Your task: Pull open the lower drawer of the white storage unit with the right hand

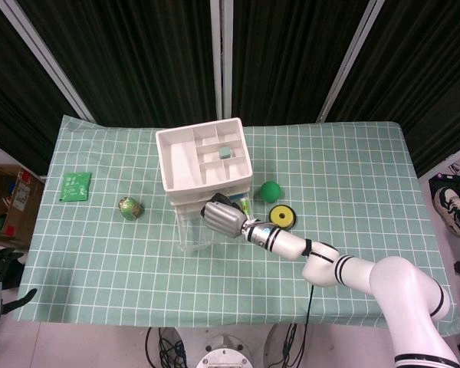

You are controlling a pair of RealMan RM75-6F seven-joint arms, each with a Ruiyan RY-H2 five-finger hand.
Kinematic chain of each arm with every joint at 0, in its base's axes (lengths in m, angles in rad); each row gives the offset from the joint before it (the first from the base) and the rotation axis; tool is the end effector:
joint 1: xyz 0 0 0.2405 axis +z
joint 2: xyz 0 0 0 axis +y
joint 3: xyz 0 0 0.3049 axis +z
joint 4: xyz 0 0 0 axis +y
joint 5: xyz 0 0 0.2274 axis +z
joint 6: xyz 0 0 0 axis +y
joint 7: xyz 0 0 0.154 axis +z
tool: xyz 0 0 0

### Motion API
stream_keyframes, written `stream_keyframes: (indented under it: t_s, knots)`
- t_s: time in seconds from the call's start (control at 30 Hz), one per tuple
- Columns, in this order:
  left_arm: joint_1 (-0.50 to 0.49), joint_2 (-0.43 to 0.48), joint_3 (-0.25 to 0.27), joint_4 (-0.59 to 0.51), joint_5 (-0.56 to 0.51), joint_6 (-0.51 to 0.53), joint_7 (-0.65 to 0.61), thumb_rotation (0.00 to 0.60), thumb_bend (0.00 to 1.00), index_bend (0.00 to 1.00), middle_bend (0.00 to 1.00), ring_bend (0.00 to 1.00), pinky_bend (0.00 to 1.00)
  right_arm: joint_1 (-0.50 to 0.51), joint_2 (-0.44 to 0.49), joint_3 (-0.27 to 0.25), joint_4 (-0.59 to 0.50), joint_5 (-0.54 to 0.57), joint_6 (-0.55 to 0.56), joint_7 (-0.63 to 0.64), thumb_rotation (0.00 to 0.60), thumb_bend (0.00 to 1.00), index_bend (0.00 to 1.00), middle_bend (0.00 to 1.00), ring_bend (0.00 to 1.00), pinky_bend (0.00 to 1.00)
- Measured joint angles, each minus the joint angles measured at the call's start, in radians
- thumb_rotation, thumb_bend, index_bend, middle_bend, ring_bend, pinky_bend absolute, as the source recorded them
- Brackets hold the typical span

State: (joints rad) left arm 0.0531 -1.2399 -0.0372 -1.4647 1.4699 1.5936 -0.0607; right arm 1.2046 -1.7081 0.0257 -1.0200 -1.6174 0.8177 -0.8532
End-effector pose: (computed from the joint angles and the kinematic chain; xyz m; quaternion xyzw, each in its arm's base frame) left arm -0.4033 0.1401 0.1488 -0.5301 -0.4121 -0.3796 0.6364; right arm -0.0428 -0.4455 -0.1051 0.8447 0.3115 0.2206 0.3751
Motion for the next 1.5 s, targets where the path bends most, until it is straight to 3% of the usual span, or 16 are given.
stream_keyframes:
  t_s: [0.2,0.43,0.83,1.07,1.27,1.37,1.5]
  knots:
    - [0.003,0.001,-0.001,0.003,0.0,0.002,-0.009,0.6,0.05,0.29,0.21,0.14,0.19,0.005,-0.016,-0.005,0.03,-0.026,0.001,0.044,0.6,0.19,0.53,0.95,0.99,1.0]
    - [0.003,0.001,-0.005,0.01,0.001,0.006,-0.019,0.6,0.05,0.29,0.21,0.14,0.19,0.008,-0.033,-0.018,0.071,-0.062,0.013,0.104,0.6,0.33,0.64,0.95,0.99,1.0]
    - [0.007,-0.002,-0.004,0.018,0.002,0.008,-0.025,0.6,0.05,0.29,0.21,0.14,0.19,0.007,-0.024,-0.018,0.062,-0.116,0.094,0.192,0.6,0.43,0.69,0.95,0.99,1.0]
    - [0.009,0.007,-0.003,0.008,0.011,0.016,-0.015,0.6,0.05,0.29,0.21,0.14,0.19,-0.019,0.028,0.001,-0.059,-0.135,0.194,0.228,0.6,0.43,0.69,0.95,0.99,1.0]
    - [0.007,0.016,-0.003,-0.01,0.023,0.022,0.001,0.6,0.05,0.29,0.21,0.14,0.19,-0.08,0.116,0.008,-0.224,-0.155,0.312,0.246,0.6,0.43,0.69,0.95,0.99,1.0]
    - [0.005,0.022,-0.003,-0.021,0.03,0.025,0.014,0.6,0.05,0.29,0.21,0.14,0.19,-0.13,0.167,-0.002,-0.303,-0.181,0.392,0.258,0.6,0.43,0.69,0.95,0.99,1.0]
    - [-0.001,0.03,-0.004,-0.041,0.037,0.024,0.035,0.6,0.05,0.29,0.21,0.14,0.19,-0.197,0.216,-0.053,-0.375,-0.263,0.49,0.277,0.6,0.43,0.69,0.95,0.99,1.0]
